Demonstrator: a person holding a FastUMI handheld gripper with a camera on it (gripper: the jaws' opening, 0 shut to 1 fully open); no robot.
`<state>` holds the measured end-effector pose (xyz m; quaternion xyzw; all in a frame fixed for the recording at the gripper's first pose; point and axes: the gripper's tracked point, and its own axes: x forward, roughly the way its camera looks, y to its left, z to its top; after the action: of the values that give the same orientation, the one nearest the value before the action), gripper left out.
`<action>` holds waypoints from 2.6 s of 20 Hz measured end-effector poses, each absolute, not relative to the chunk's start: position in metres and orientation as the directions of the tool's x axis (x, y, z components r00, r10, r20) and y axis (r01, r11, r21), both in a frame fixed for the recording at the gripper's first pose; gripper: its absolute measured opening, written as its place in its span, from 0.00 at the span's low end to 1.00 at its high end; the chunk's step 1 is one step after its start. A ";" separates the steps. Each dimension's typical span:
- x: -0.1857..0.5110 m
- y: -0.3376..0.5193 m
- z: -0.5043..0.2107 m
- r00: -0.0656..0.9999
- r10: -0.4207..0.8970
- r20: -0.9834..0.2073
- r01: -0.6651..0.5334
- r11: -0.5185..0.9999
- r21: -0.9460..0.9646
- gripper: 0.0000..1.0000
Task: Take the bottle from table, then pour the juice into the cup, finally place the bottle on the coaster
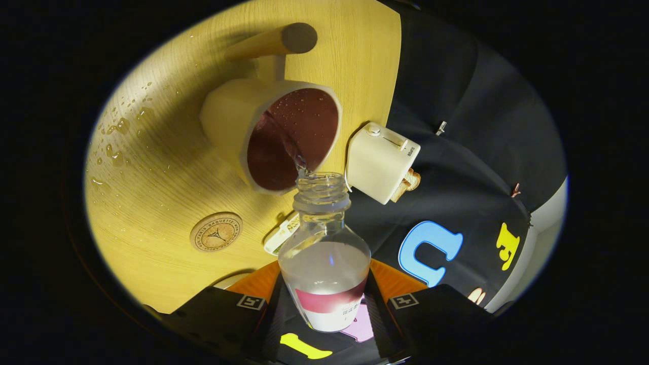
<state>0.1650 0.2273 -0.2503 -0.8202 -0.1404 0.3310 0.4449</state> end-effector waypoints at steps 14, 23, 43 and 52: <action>0.161 0.238 -0.241 0.744 0.534 -0.400 0.037 -0.631 -0.775 0.73; 0.155 0.249 -0.242 0.733 0.543 -0.411 0.067 -0.658 -0.750 0.73; 0.149 0.239 -0.239 0.783 0.464 -0.414 -0.009 -0.658 -0.753 0.73; 0.152 0.226 -0.245 0.792 0.446 -0.417 -0.092 -0.587 -0.804 0.74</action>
<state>0.1524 0.2256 -0.2452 -0.8371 -0.1058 0.3049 0.4417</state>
